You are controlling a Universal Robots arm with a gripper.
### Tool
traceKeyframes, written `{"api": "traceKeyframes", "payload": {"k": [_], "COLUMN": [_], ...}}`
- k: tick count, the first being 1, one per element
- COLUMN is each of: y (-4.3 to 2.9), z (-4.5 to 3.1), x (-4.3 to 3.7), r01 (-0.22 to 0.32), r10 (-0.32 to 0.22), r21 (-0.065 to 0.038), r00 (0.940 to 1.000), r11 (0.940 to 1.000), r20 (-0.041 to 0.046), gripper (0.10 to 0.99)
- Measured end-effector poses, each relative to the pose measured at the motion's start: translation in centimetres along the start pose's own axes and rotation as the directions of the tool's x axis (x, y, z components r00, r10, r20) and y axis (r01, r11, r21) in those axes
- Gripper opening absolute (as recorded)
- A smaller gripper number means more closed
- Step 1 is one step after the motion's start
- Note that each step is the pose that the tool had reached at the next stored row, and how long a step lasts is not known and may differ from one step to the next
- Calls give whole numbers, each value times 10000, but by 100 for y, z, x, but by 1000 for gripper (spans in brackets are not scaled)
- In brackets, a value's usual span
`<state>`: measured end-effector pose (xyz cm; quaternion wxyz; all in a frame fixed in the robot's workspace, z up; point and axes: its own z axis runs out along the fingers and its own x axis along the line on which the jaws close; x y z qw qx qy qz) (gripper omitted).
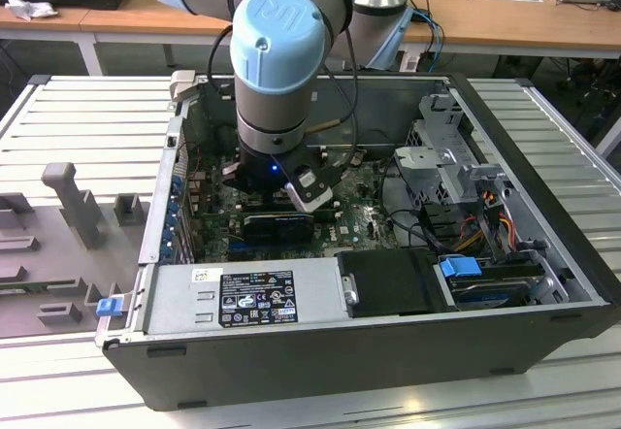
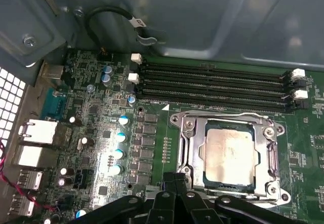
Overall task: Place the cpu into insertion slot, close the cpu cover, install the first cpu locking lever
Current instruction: 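Install the first cpu locking lever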
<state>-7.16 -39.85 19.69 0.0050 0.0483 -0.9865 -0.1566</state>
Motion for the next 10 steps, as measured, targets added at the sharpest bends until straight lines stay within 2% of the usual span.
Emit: {"api": "traceKeyframes", "payload": {"k": [6,8,10], "y": [70,85,86], "z": [-216,-262,-262], "x": [0,0,-1], "r01": [-2,-2,-1], "r10": [2,2,1], "r21": [2,1,-3], "r00": [10000,10000,10000], "r11": [10000,10000,10000], "r20": [-3,-2,0], "gripper": [106,106,106]}}
